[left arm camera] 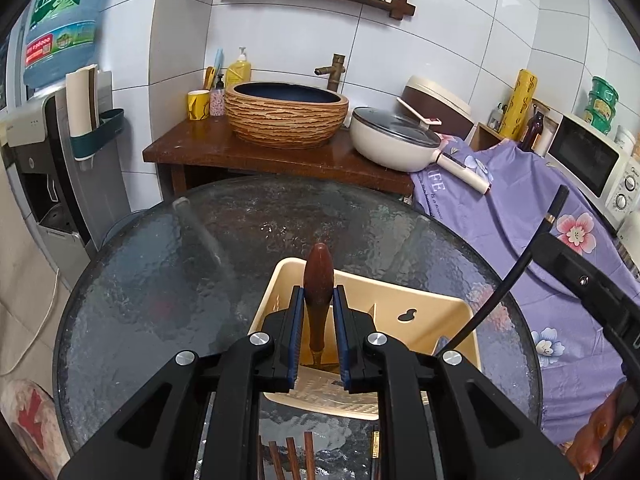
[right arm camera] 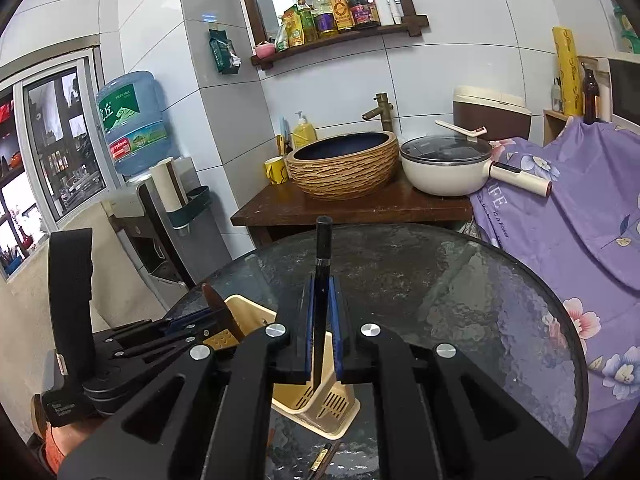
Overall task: Organize utensils
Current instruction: 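Lower the ladle into the holder and open the left tool while the right tool releases the chopstick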
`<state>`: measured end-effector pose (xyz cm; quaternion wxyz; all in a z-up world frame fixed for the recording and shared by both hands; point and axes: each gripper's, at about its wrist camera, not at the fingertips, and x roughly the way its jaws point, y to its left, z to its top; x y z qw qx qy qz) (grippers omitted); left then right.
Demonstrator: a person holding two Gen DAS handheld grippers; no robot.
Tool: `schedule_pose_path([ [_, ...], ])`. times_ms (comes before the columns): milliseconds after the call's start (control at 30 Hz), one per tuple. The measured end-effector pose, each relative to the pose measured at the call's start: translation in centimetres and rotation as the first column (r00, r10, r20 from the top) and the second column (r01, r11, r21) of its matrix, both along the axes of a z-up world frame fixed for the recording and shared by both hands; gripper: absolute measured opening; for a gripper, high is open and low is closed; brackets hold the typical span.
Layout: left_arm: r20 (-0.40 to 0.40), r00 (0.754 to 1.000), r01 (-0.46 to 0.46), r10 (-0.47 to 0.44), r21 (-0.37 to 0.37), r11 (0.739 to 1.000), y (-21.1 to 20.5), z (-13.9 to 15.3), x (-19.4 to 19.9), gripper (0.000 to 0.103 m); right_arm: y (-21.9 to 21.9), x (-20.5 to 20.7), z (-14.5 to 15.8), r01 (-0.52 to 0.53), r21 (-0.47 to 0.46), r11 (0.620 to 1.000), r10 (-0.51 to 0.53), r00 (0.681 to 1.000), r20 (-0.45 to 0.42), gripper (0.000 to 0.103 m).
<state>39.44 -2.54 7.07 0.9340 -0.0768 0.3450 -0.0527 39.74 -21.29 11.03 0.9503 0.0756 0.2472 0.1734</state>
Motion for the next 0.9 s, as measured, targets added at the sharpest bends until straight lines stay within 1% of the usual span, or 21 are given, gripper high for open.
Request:
schedule_pose_path([
  [133, -0.01, 1.0, 0.005, -0.005, -0.022, 1.0, 0.0, -0.4, 0.0, 0.015, -0.3, 0.1, -0.2, 0.018, -0.01, 1.0, -0.018, 1.0, 0.003, 0.008],
  [200, 0.014, 1.0, 0.012, -0.012, -0.008, 1.0, -0.2, -0.1, -0.4, 0.019, -0.3, 0.1, -0.2, 0.024, -0.013, 1.0, -0.024, 1.0, 0.005, 0.008],
  [267, 0.039, 0.999, 0.018, -0.018, 0.009, 1.0, -0.4, 0.4, -0.8, 0.028, -0.5, 0.1, -0.3, 0.034, -0.011, 0.999, -0.034, 0.999, 0.003, 0.008],
  [367, 0.083, 0.996, 0.021, -0.023, 0.018, 1.0, -0.6, 1.5, -1.8, 0.055, -0.7, 0.2, -0.4, 0.034, -0.018, 0.999, -0.034, 0.999, 0.0, 0.009],
  [400, 0.098, 0.995, 0.02, -0.022, 0.018, 1.0, -0.6, 1.8, -2.2, 0.059, -0.7, 0.1, -0.4, 0.032, -0.021, 0.999, -0.032, 0.999, 0.0, 0.01],
  [433, 0.113, 0.993, 0.018, -0.02, 0.018, 1.0, -0.6, 2.1, -2.6, 0.067, -0.7, 0.0, -0.4, 0.028, -0.021, 0.999, -0.028, 1.0, 0.001, 0.011],
  [467, 0.134, 0.991, 0.013, -0.015, 0.019, 1.0, -0.4, 2.3, -3.2, 0.075, -0.9, -0.2, -0.3, 0.027, -0.017, 0.999, -0.027, 1.0, 0.006, 0.021],
  [500, 0.15, 0.989, 0.004, -0.008, 0.021, 1.0, -0.2, 2.5, -3.7, 0.079, -0.9, -0.4, -0.2, 0.031, -0.016, 0.999, -0.03, 0.999, 0.011, 0.041],
  [567, 0.179, 0.984, -0.023, 0.02, 0.018, 1.0, 0.3, 2.6, -5.0, 0.09, -1.1, -1.2, -0.1, 0.047, -0.014, 0.999, -0.047, 0.998, 0.036, 0.067],
  [633, 0.185, 0.982, -0.037, 0.038, -0.009, 0.999, 1.3, 2.3, -6.2, 0.095, -1.3, -2.7, 0.1, 0.069, -0.032, 0.997, -0.065, 0.994, 0.09, 0.068],
  [700, 0.17, 0.984, -0.041, 0.045, -0.024, 0.999, 1.9, 1.8, -7.3, 0.097, -1.2, -3.9, 0.1, 0.065, -0.06, 0.996, -0.058, 0.993, 0.103, 0.073],
  [733, 0.157, 0.986, -0.044, 0.046, -0.022, 0.999, 2.1, 1.4, -7.9, 0.097, -1.2, -4.6, -0.1, 0.058, -0.066, 0.996, -0.051, 0.994, 0.101, 0.075],
  [767, 0.143, 0.989, -0.042, 0.043, -0.011, 0.999, 2.4, 0.9, -8.6, 0.097, -1.2, -5.4, -0.5, 0.052, -0.072, 0.996, -0.045, 0.995, 0.093, 0.08],
  [867, 0.119, 0.992, -0.031, 0.027, 0.026, 0.999, 2.8, -1.1, -10.5, 0.097, -1.0, -7.2, -2.3, 0.031, -0.108, 0.994, -0.026, 0.999, 0.047, 0.081],
  [900, 0.109, 0.994, -0.035, 0.031, 0.04, 0.999, 2.9, -1.7, -11.0, 0.097, -0.8, -7.9, -3.5, 0.02, -0.126, 0.992, -0.018, 1.0, 0.017, 0.081],
])
